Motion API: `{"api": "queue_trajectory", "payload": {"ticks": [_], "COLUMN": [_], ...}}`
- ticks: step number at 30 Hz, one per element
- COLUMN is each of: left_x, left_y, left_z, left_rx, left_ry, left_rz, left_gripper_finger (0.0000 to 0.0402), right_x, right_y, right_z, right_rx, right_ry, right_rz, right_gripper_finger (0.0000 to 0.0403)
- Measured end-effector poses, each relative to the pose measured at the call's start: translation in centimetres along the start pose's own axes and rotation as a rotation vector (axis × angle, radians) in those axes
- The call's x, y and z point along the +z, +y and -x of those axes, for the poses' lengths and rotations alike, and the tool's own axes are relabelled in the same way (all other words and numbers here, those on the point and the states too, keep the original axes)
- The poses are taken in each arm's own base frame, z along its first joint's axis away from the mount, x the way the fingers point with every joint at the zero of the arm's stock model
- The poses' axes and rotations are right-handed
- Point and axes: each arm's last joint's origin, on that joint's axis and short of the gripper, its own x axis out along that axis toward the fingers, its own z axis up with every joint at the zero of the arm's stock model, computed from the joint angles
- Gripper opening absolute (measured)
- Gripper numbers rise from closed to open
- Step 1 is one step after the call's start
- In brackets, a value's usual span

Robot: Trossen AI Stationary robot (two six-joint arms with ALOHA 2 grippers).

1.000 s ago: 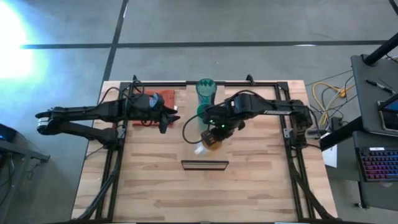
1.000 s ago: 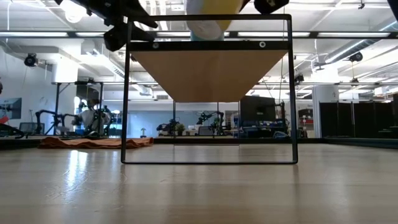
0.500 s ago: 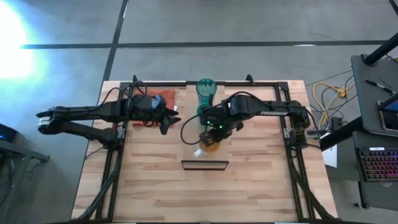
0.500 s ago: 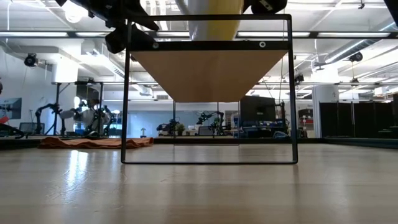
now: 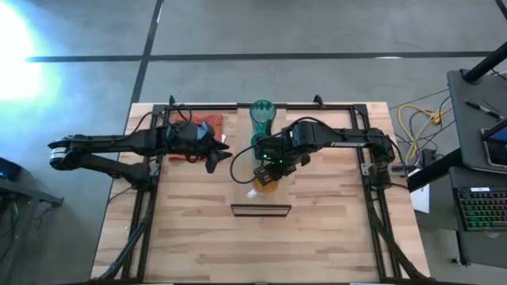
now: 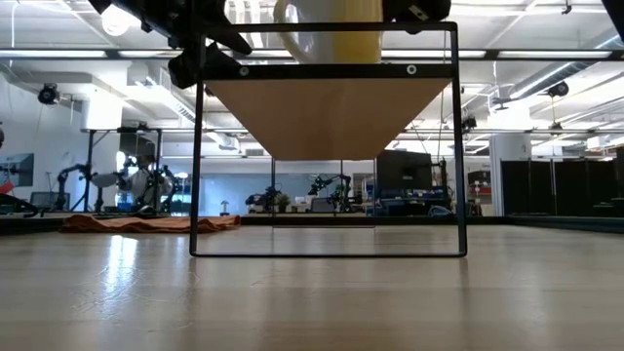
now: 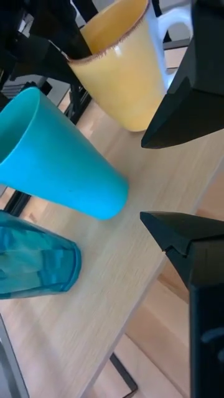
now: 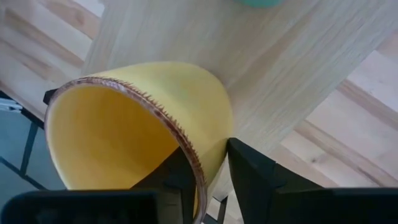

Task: Stack small to large cups/mugs on shelf
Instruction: Put the yellow mug on the shelf

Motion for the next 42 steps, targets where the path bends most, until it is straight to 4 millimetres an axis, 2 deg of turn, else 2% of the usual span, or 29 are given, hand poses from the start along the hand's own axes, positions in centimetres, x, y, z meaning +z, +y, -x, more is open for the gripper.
{"api": "queue_trajectory", "payload": {"ticks": [10,20,27,36,42], "left_x": [-0.3,-0.3,-0.3,-0.8,-1.0], "left_y": [-0.5,-0.6,-0.6,-1.3,-1.6], "left_z": [0.0,0.0,0.0,0.0,-0.1], "left_rx": [-0.023,-0.025,-0.026,-0.054,-0.057], "left_ry": [0.014,0.015,0.016,0.033,0.041], "left_rz": [-0.009,-0.010,-0.005,-0.016,0.025], "left_gripper_finger": [0.0162,0.0162,0.0162,0.0162,0.0162], "right_x": [0.0,0.0,-0.2,-0.7,-1.1], "right_y": [-0.1,0.4,-0.5,-1.0,-1.3], "right_z": [-0.5,1.6,1.4,3.8,4.6], "right_rx": [-0.007,0.053,-0.050,-0.039,-0.036], "right_ry": [0.004,-0.051,-0.051,-0.123,-0.133], "right_rz": [-0.007,0.028,0.043,0.076,0.086], "right_gripper_finger": [0.0084,0.0084,0.0084,0.0084,0.0084]}}
